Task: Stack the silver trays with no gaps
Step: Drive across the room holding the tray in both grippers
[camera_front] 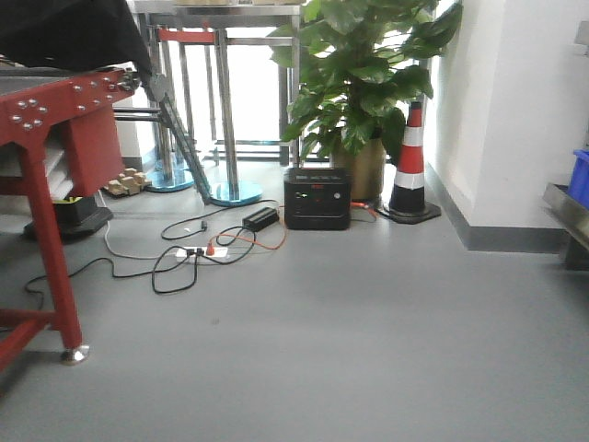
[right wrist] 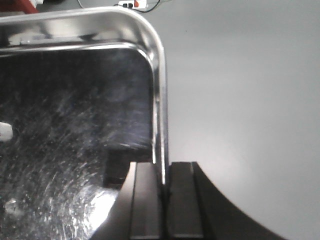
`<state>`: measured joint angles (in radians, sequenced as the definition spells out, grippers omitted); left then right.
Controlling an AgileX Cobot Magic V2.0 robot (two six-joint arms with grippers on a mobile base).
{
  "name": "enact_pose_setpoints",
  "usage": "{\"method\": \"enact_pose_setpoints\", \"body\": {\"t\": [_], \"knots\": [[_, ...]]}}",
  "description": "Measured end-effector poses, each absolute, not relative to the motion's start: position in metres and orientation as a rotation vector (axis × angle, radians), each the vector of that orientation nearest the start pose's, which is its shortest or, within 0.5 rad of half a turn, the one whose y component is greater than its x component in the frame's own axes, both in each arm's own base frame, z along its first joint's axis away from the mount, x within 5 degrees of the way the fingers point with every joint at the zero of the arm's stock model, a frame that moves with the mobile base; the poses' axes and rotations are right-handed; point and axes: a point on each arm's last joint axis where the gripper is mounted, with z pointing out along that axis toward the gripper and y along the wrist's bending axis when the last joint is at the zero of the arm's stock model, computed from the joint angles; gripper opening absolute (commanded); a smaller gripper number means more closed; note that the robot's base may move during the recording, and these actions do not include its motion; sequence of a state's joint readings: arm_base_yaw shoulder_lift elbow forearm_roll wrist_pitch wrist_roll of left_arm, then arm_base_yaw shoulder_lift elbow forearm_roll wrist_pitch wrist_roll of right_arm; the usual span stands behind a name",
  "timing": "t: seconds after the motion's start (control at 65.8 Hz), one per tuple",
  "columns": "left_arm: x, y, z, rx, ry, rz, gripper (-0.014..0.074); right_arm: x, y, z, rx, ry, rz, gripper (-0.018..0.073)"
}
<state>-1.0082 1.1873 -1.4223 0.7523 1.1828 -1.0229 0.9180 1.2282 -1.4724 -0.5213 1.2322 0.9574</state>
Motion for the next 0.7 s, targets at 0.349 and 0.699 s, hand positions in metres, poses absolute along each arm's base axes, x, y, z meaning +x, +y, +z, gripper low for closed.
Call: {"method": "enact_pose_setpoints", "body": {"t": [0.349,0.699], "knots": [[0.1630,-0.1492,0.4531,0.016,2.113,-0.192,-0.0017,0.1718,0.1536,0.4440,0.037,2.300,0.265,-0.0077],[0.1642,-0.1478,0.4547,0.017,2.091,-0.170,-0.0017,0.1741,0.1554,0.4467,0.026,2.263,0.294,-0.0077]]}}
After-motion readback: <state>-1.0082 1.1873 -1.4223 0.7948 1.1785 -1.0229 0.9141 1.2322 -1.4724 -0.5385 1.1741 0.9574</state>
